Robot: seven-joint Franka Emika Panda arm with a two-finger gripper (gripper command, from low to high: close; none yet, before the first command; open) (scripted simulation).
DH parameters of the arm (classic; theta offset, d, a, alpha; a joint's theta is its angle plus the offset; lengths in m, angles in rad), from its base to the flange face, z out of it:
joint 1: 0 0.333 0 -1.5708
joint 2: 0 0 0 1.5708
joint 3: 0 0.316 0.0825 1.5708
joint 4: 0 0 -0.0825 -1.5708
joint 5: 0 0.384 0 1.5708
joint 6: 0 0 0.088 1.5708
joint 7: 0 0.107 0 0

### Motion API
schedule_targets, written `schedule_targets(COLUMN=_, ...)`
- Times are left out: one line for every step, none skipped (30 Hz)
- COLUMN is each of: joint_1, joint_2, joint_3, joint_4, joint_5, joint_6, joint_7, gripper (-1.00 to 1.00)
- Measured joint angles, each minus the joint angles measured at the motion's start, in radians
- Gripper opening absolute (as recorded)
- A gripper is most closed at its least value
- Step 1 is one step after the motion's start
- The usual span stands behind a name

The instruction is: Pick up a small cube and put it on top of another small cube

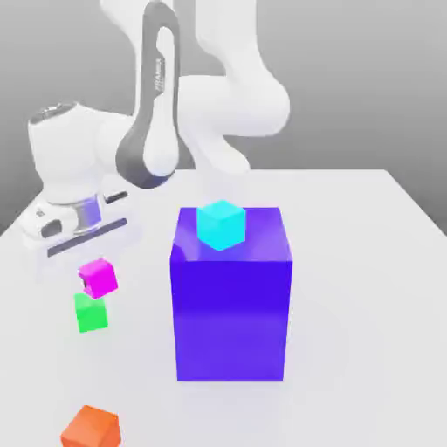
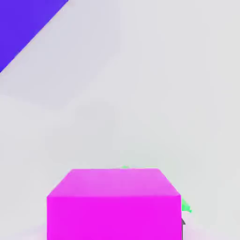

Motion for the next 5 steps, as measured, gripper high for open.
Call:
schedule_targets(joint_1=0.005, joint_2=0.011, joint_3=0.001, joint_4=0.001, joint_5=0.018, joint_6=0.007, joint_7=-0.013, gripper=-1.00)
schedule_targets(joint_1=0.010, joint_2=0.022, joint_3=0.001, joint_4=0.002, joint_5=0.035, joint_6=0.015, joint_7=-0.025, gripper=-1.00)
schedule_targets(joint_1=0.013, joint_2=0.032, joint_3=0.003, joint_4=0.002, joint_5=0.051, joint_6=0.022, joint_7=-0.035, gripper=-1.00)
schedule_targets(joint_1=0.014, joint_2=0.041, joint_3=0.005, joint_4=0.003, joint_5=0.066, joint_6=0.029, joint_7=-0.045, gripper=-1.00)
schedule_targets(joint_1=0.014, joint_2=0.051, joint_3=0.008, joint_4=0.004, joint_5=0.078, joint_6=0.037, joint_7=-0.054, gripper=-1.00)
